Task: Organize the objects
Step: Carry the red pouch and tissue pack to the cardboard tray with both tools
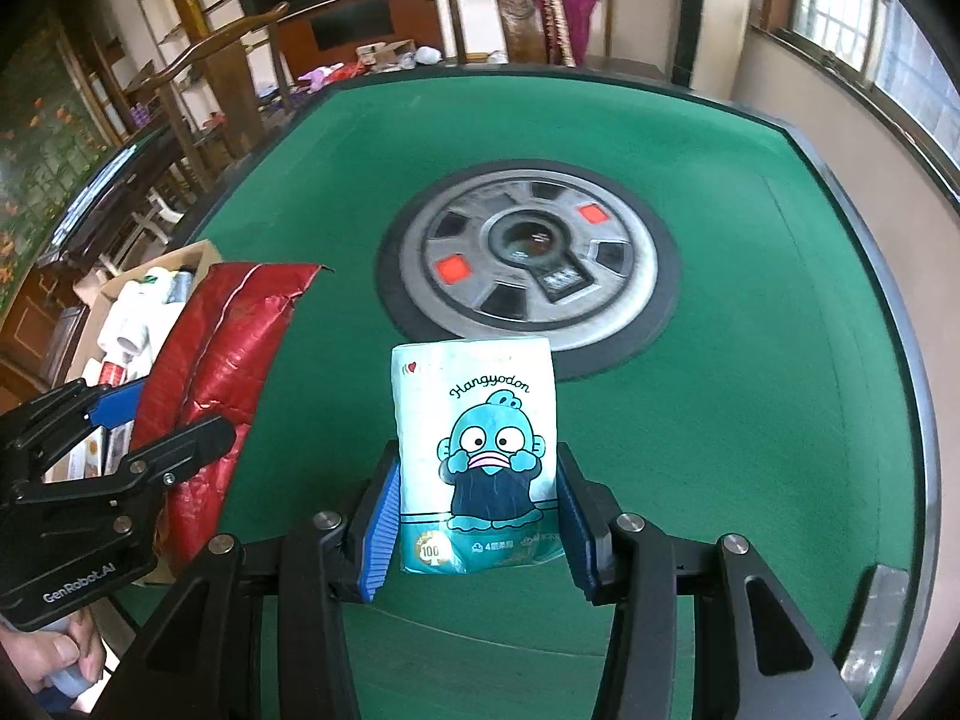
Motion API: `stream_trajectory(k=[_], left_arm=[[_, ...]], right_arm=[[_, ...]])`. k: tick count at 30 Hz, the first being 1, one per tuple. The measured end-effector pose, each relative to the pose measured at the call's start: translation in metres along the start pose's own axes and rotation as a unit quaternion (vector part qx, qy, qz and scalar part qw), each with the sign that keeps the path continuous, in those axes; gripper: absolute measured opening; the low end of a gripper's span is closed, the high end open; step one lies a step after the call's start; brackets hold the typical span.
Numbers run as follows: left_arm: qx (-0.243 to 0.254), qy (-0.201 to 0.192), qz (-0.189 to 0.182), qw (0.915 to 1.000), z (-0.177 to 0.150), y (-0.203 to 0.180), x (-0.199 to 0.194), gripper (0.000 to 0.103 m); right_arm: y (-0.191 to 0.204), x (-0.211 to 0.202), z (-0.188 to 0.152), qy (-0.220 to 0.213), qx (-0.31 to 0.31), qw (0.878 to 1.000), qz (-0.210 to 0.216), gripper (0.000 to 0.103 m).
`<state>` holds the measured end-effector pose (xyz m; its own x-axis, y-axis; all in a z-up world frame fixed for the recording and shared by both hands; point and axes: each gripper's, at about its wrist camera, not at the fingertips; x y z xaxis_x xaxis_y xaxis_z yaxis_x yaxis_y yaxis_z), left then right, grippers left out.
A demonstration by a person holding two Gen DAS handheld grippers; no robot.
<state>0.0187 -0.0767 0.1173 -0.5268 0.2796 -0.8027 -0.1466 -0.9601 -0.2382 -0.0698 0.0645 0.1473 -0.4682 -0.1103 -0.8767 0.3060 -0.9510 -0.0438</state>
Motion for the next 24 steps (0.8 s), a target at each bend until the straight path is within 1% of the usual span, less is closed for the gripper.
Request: stream_trajectory(k=[11,24], left_arm=[[-0.036,-0.029,0.025,0.9986,-0.014,0.044,-0.041,0.053],[-0.081,-0.049,0.064,0.9934,-0.041,0.101,-0.083,0.053]], right_arm=[[0.063,-0.003,0.014,-0.009,-0.042,0.999,0.029,0.051],[0.146,-0.006,0.025,-0.016,-0.097,0.993,0.066,0.052]])
Point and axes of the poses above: each gripper's, at about its wrist camera, not at the fingertips, and x roughly the way its jaws point, y to its left, z to its top, and after that the axes turned 9 degrees about -z, right-handed
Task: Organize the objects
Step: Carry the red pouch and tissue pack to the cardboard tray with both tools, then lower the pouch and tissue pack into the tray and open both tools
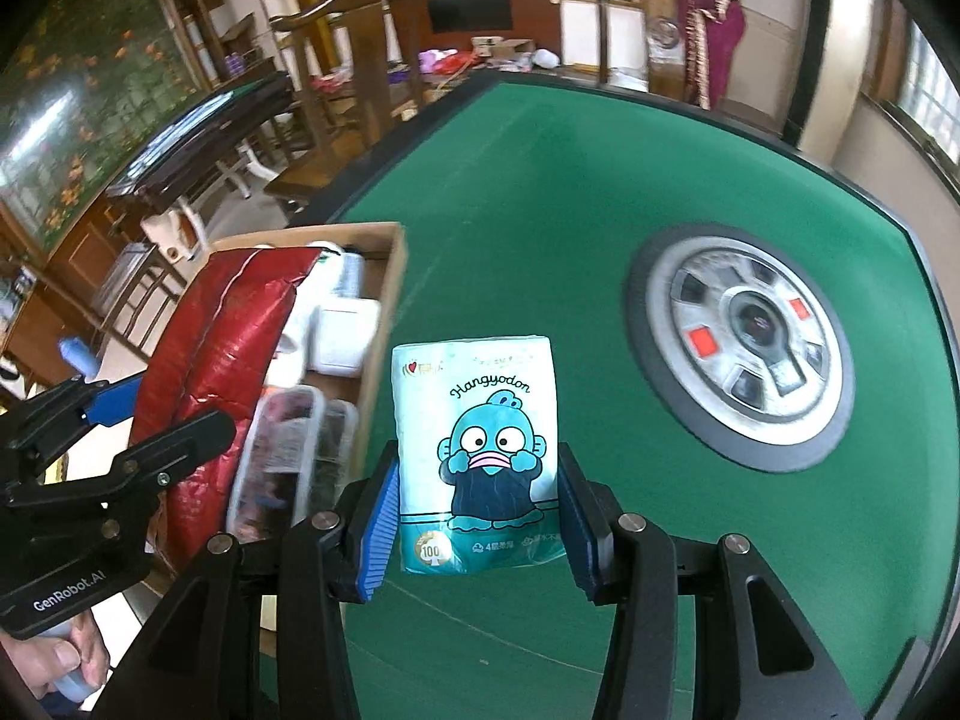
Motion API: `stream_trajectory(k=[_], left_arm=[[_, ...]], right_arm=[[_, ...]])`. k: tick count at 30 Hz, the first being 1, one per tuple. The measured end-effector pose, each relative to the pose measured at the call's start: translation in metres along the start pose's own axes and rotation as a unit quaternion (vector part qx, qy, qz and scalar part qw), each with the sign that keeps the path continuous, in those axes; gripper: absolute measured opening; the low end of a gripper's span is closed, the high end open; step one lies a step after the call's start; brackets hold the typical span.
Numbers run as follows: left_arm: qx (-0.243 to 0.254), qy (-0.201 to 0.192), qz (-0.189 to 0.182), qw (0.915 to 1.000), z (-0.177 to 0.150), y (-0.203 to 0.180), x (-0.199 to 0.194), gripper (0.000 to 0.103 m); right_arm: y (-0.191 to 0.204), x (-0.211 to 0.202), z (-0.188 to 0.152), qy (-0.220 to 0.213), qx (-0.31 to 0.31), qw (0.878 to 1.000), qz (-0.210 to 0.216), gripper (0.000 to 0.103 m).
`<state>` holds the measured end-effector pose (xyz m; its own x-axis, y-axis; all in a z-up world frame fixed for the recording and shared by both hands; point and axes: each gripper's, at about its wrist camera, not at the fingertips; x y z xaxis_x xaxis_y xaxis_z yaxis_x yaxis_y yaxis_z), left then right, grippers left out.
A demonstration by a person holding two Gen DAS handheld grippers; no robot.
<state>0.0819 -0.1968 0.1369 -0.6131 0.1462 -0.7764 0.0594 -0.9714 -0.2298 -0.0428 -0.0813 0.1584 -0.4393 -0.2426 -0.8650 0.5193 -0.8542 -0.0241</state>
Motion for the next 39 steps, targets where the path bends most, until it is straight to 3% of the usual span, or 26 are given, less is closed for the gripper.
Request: stream_trajectory(k=[18,29,39], left_arm=[[-0.07,0.007,0.043,0.9966,-0.038,0.074,-0.03,0.053],[-0.079,0.016,0.05,0.9955,-0.048,0.081,-0.033,0.053],[-0.072,0.032,0.046,0.9959,-0.054,0.075,-0.026,0.054]], right_arm=[[0.08,0.021,0.019,0.005,-0.061,0.997,0.04,0.052],[0.111,0.035,0.059,-0.001,-0.075,0.996,0.057,0.052],[0.136,0.058,0.09,0.021,-0.079,0.993,0.084,0.053]])
Point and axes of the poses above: each gripper's, at about its wrist camera, not at the fingertips, and x roughly the way its jaws point, y to its left, z to its top, and after that the axes turned 9 degrees about -z, right-handed
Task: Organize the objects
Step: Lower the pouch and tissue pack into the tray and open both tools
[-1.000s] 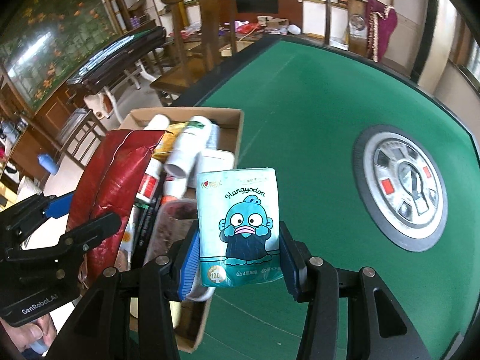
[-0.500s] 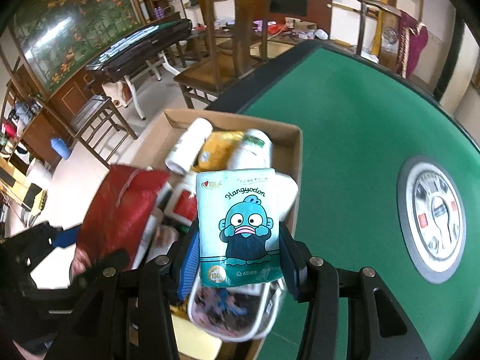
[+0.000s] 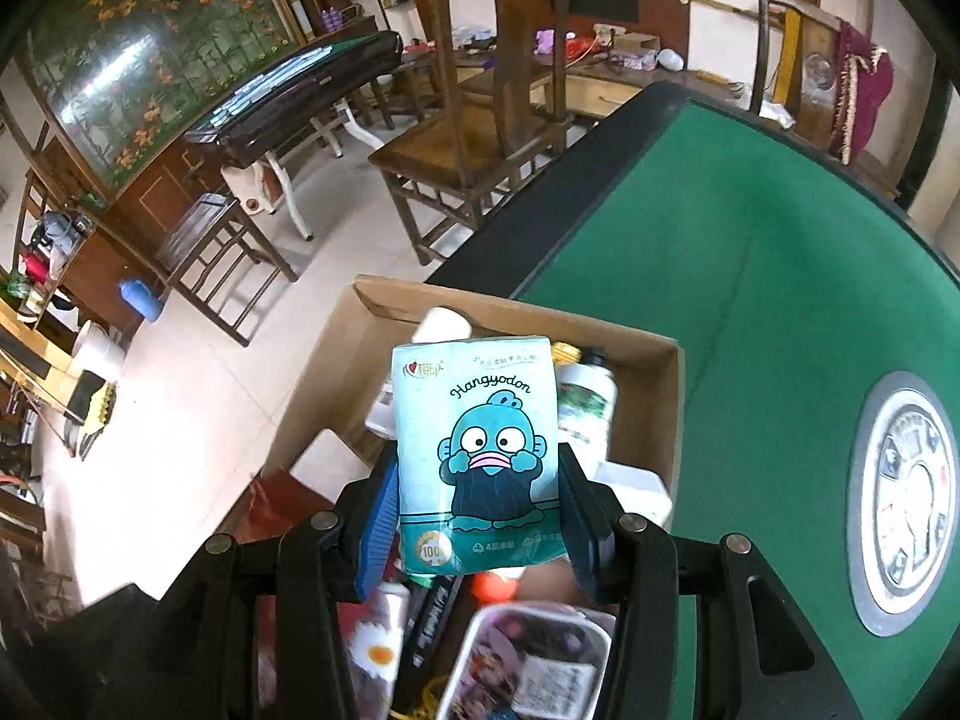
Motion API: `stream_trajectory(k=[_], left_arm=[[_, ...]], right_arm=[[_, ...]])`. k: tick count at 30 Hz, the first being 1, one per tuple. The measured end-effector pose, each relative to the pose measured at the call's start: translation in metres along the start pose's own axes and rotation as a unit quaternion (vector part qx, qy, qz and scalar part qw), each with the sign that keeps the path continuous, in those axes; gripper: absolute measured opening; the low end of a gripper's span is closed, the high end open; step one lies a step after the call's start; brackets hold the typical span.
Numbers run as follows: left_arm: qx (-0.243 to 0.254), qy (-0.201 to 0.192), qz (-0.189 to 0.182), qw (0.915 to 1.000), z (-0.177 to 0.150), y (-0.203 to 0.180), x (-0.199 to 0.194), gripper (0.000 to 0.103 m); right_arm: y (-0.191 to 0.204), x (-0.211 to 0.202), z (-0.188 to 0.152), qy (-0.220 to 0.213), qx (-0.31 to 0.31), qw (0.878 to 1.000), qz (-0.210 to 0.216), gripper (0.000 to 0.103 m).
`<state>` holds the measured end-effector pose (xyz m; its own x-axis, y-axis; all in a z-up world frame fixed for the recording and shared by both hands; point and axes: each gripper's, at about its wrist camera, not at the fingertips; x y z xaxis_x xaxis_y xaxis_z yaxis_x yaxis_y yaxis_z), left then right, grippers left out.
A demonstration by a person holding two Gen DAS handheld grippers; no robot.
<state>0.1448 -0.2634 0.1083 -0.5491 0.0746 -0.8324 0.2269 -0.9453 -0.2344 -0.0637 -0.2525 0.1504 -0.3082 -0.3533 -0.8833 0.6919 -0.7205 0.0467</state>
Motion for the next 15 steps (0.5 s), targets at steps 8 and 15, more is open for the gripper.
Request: stream_trajectory(k=[8,15], left_arm=[[0.016,0.011,-0.006,0.9998,-0.002,-0.011,0.007,0.054],[0.028,0.017,-0.012,0.9994,0.002,-0.018,0.014,0.054]], right_arm=[[0.012,0.018,0.007,0.017,-0.012,1.0,0.009,0.053],[0.013,0.028,0.009,0.028,-0.012,0.999,0.013,0.053]])
Point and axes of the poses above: each gripper's, at about its wrist camera, not at the fingertips, and x roughly the way its jaws point, y to its left, z to its top, and after that the axes turned 9 degrees about -z, right-handed
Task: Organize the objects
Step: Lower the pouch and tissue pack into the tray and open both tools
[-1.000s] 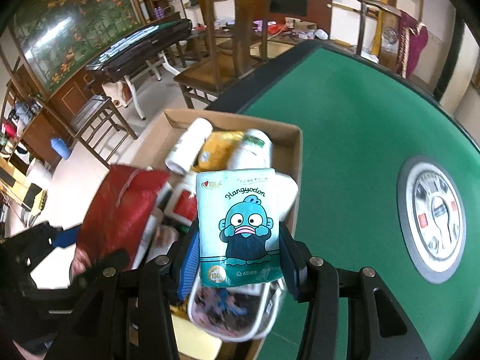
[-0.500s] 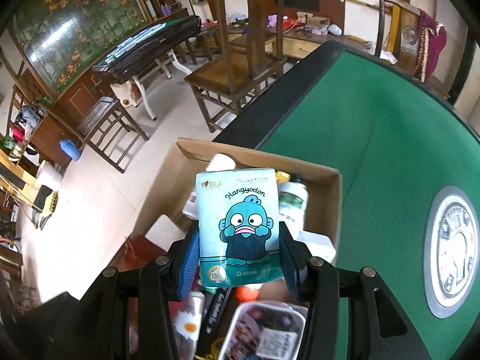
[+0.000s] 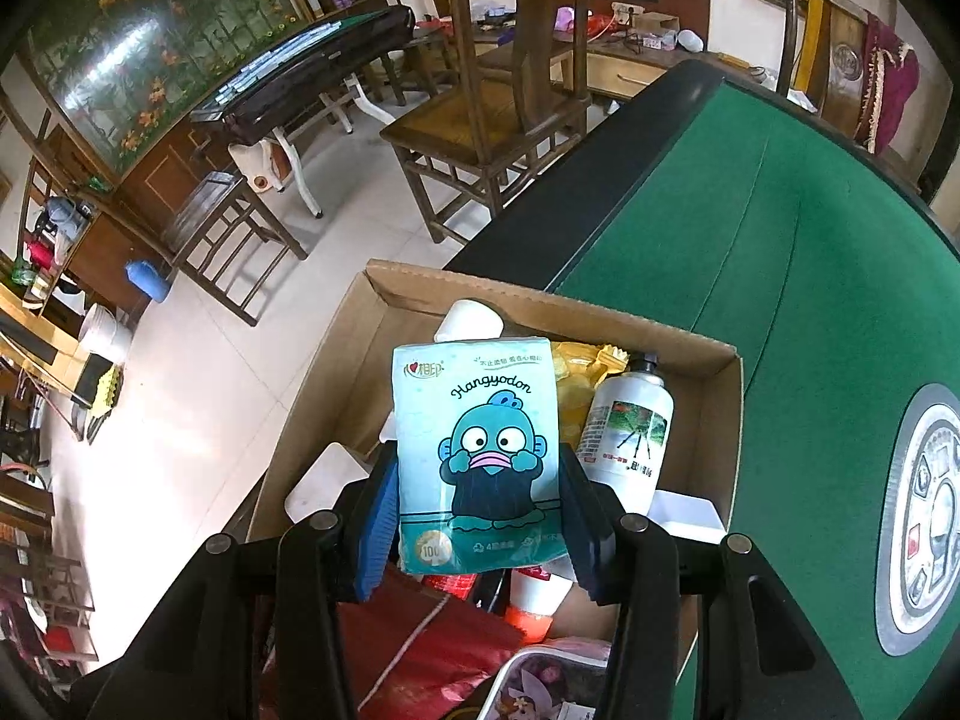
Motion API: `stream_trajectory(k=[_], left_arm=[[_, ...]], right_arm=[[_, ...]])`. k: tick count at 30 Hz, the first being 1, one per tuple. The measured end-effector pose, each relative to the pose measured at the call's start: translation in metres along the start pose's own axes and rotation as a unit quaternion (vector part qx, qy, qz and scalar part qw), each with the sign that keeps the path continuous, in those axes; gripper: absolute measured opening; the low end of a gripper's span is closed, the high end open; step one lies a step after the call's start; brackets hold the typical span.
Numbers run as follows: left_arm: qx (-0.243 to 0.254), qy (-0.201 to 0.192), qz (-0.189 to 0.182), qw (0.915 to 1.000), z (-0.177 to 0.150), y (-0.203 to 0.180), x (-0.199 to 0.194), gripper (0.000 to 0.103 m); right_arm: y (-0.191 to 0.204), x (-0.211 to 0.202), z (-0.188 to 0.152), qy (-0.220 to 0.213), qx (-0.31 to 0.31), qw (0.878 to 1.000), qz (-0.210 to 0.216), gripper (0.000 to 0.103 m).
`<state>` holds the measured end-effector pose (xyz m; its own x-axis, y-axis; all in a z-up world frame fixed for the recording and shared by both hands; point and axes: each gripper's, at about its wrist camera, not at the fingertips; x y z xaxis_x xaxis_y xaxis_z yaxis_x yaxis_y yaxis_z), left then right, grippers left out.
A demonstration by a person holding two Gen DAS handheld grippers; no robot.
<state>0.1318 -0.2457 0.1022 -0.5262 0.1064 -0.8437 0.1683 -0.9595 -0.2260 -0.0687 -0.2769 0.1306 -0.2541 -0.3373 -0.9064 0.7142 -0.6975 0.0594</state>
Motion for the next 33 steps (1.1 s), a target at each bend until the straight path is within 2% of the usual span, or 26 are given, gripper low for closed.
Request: stream_trajectory(k=[14,33], left_arm=[[0.001,0.0,-0.01,0.9999,0.004,0.002,0.007,0.054],[0.007,-0.004,0.001,1.0,0.016,0.001,0.02,0.055]], right_arm=[[-0.001,0.011,0.001,0.011,-0.017,1.0,-0.007,0.053],[-0.003,0.026,0.014,0.012,-0.033,0.999,-0.009,0.054]])
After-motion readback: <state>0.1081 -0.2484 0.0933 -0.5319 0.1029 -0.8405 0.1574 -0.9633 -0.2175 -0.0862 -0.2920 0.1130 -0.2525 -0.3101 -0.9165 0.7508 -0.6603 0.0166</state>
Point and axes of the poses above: each gripper's, at about its wrist camera, not at the fingertips, and x roughly the way its jaws point, y to its left, z to its top, and after that the axes turned 9 degrees about -z, right-handed
